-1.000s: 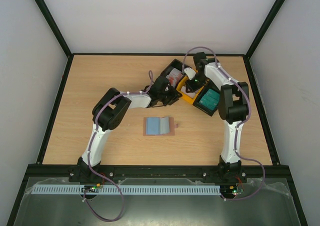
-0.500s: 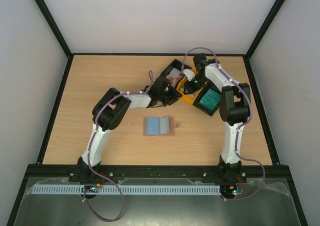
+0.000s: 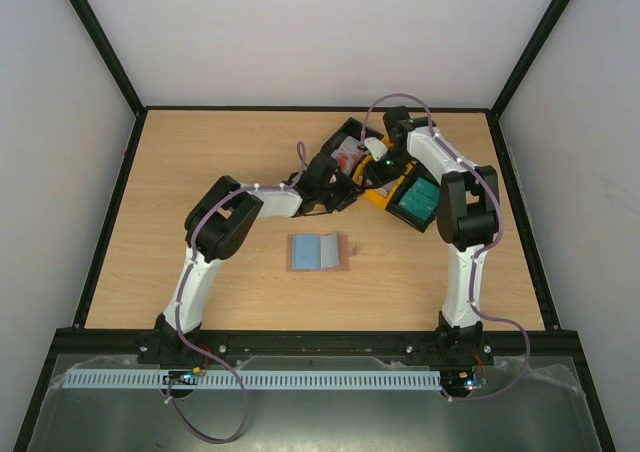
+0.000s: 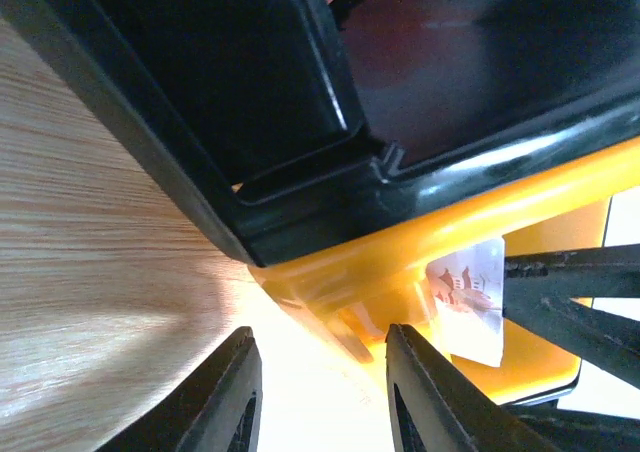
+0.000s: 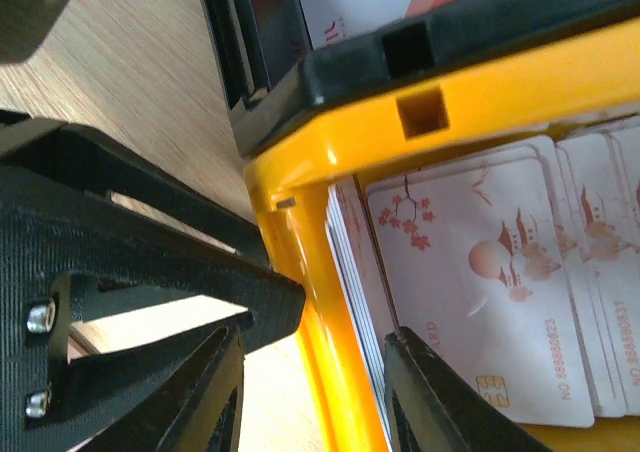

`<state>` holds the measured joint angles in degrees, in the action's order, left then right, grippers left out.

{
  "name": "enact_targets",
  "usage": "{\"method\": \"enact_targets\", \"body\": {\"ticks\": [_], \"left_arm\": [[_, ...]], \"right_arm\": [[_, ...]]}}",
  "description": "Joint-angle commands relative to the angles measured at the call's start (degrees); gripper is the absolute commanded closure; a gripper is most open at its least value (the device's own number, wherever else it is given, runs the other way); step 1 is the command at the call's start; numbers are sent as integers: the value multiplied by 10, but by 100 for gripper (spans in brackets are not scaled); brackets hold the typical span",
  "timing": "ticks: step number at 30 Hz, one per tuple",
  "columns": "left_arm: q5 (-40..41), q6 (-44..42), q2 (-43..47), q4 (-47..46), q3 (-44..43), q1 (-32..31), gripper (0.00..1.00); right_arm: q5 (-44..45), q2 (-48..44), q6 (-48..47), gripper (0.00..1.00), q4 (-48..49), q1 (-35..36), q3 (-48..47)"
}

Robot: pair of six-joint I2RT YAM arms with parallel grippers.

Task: Put the credit cards into the card holder
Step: Pick up the credit card from the storage box.

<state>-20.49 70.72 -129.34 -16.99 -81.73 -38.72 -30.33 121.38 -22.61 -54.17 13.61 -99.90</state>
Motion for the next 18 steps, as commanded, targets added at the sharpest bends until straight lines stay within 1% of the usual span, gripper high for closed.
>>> {"method": "enact_targets", "body": {"ticks": [1,8,10,13,18], "left_arm": [[30,3,-2,-8,21,0,65],[69,23,27,-33,71,0,67],[70,24,27,-35,74,-1,67],[69,25,27,-36,74,0,67],[70,25,27,-37,76,0,67]], "right_arm": [[-1,32,23,62,-13,11,-14],[-9,37,31,63,-13,21,-18],[-8,34,36,64,-11,21,-18],[-4,29,37,67,-9,23,-16],[-4,9,41,69,-8,27,-18]]}}
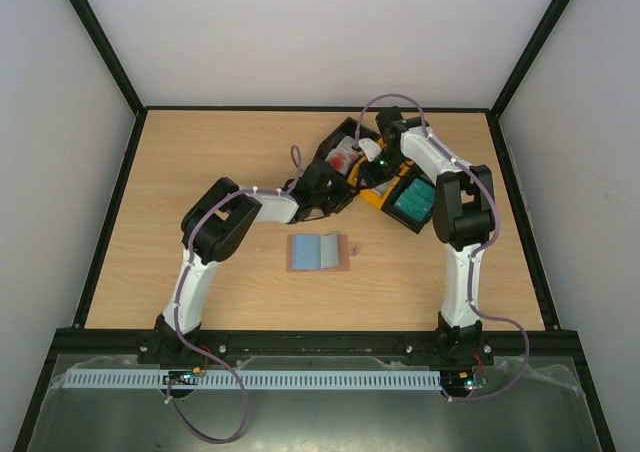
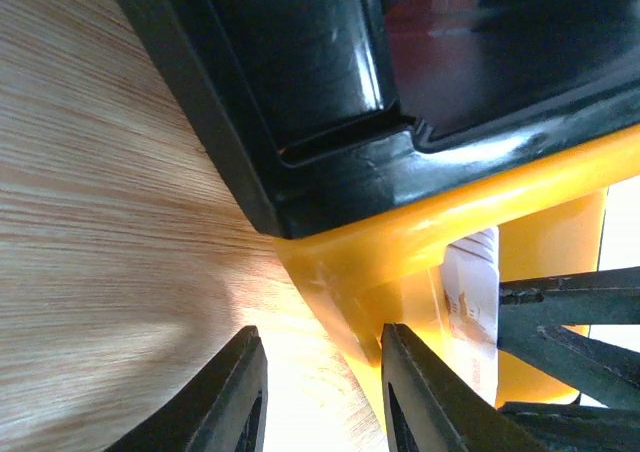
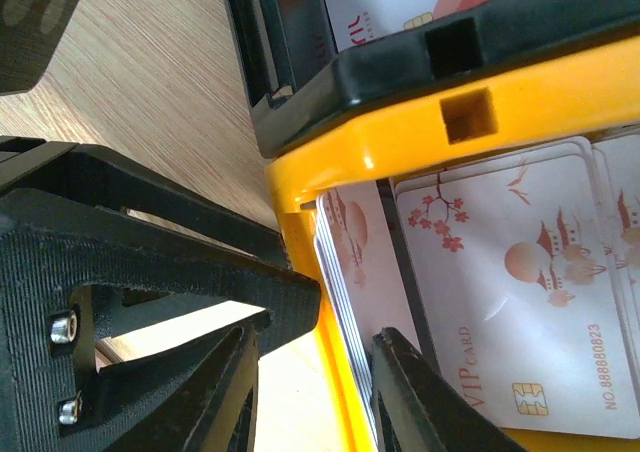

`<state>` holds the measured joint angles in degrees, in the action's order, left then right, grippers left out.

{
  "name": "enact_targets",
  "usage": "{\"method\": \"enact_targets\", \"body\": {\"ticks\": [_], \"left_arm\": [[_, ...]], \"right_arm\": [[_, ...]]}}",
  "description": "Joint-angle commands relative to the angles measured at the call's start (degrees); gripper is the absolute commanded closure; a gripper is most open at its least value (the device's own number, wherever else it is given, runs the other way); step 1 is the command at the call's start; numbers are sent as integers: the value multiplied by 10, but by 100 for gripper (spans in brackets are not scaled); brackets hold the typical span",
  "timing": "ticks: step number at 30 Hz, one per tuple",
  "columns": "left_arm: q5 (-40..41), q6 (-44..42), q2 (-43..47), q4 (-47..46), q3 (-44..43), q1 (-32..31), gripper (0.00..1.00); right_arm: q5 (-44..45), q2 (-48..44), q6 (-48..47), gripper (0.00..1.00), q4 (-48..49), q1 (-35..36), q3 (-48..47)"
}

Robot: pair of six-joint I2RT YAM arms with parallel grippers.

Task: Put the credit cards into the card holder
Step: Pick up the credit card from the storage box.

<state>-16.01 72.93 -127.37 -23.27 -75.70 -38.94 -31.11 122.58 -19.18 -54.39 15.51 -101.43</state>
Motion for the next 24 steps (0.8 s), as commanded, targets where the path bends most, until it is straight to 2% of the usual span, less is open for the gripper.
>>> {"method": "enact_targets", "body": {"ticks": [1,14,17,20,24], "left_arm": [[26,4,8,26,16,2,67],[49,19,21,21,37,2,69],[50,20,21,20,37,2,69],[49,20,20,20,36,2,69],[56,28,25,18,44,3,71]], "right_arm": [[4,-6,6,70,-6,10,-2],[12,-30,8,71,7,11,-15],[29,-41,20,64,25,11,-13],[33,-45,18,52,27,11,-7],[56,-52,8,44,52,16,26]]}}
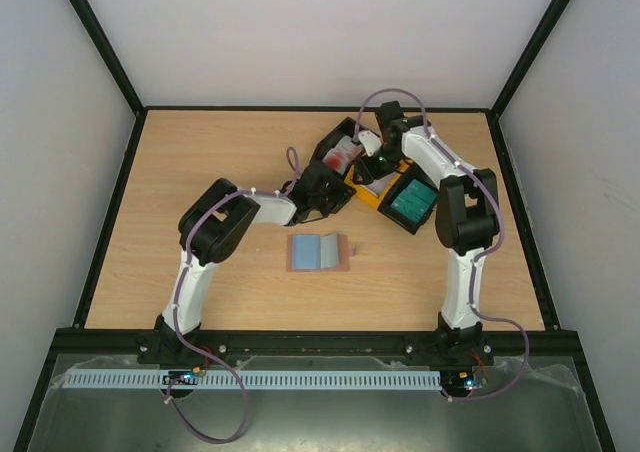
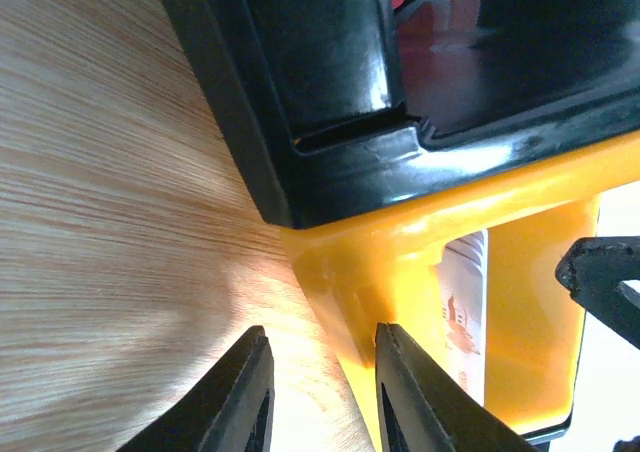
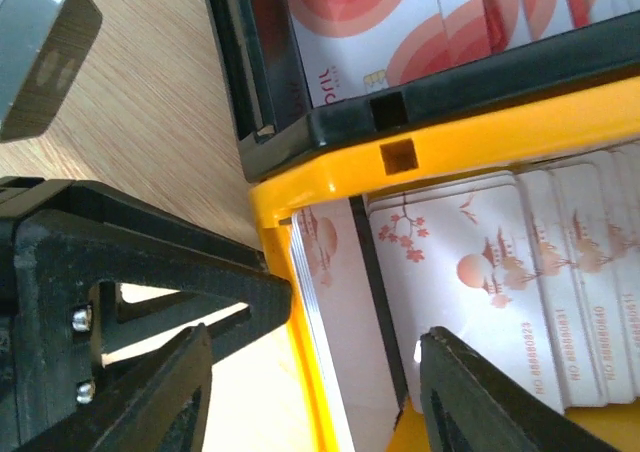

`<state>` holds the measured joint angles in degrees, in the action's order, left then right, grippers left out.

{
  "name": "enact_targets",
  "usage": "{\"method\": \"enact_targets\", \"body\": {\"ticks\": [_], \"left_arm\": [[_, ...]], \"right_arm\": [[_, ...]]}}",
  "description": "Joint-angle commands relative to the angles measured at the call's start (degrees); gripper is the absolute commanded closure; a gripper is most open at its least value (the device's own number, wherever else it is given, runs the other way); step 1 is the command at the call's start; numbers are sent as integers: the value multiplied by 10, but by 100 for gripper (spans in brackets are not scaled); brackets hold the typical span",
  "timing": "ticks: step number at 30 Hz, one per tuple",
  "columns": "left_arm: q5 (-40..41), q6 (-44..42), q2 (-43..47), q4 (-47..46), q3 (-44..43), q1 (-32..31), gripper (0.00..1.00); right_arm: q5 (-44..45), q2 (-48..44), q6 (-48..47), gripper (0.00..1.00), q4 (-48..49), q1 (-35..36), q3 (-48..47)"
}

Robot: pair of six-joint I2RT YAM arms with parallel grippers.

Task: Put the credit cards into the card holder
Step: Pick up the credit card from the storage box.

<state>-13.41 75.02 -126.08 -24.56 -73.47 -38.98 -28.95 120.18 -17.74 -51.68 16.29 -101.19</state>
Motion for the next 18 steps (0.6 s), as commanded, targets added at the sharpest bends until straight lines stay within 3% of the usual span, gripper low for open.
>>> {"method": "enact_targets", "body": {"ticks": [1,6,18], "left_arm": [[34,11,15,27,28,4,71],[55,23,29,13,50,4,76],[52,29,23,20,45,6,78]], "right_arm": [[49,-26,-7,43,28,10,28],[96,2,-7,39,34,27,29],[52,41,-20,38,6,41,7]]}}
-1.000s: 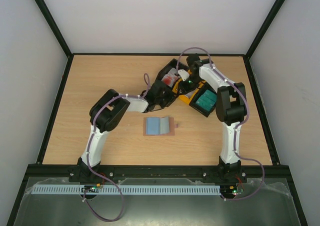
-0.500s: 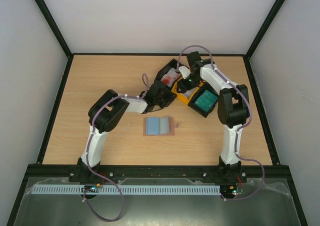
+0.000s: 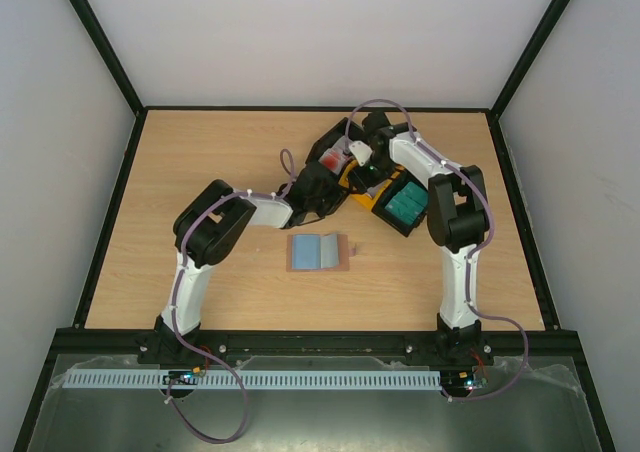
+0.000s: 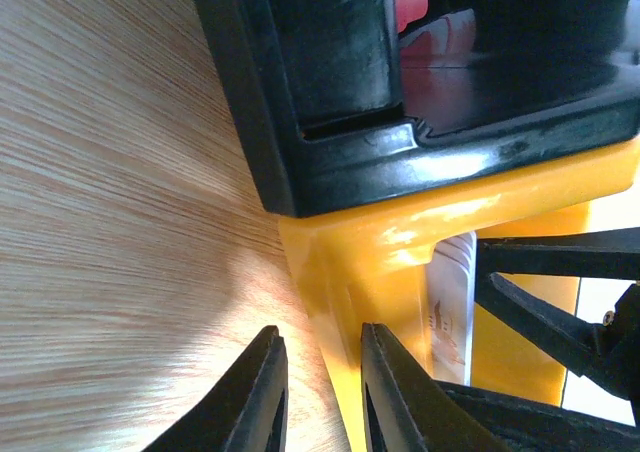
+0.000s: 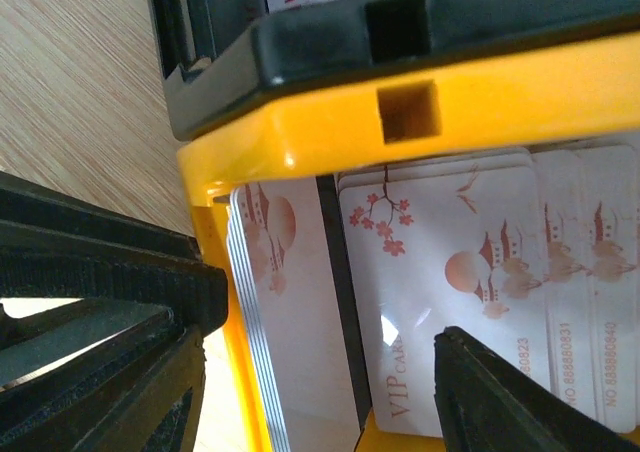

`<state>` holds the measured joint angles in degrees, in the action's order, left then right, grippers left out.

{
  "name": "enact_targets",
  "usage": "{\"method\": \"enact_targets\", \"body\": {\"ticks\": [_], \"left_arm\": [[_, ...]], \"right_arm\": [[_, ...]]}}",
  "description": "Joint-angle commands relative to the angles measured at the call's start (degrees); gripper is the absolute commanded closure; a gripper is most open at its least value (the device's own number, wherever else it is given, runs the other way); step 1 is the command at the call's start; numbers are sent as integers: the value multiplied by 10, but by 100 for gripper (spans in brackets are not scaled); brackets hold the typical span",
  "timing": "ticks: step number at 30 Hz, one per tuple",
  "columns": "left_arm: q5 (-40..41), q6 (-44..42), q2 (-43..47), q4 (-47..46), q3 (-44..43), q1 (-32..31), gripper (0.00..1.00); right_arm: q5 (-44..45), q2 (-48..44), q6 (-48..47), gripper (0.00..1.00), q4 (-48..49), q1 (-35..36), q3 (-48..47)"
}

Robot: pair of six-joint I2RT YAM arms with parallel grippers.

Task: Put the credit cards into the card holder
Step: Pick up the credit card from the storage box.

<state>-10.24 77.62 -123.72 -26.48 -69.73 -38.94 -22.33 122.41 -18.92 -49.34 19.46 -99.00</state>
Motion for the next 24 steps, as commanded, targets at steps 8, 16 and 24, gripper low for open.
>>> {"method": "enact_targets", "body": {"ticks": [8,16,24], "left_arm": [[14,3,-2,33,11,7,84],[11,7,-1,27,15,8,88],[9,8,-4,25,13,8,89]], "right_arm": [[-44,4,-21,57,-30,9,-22],[-34,-12,10,67,-20,10,-18],[-30,-27,19,74,-18,9,-21]]}}
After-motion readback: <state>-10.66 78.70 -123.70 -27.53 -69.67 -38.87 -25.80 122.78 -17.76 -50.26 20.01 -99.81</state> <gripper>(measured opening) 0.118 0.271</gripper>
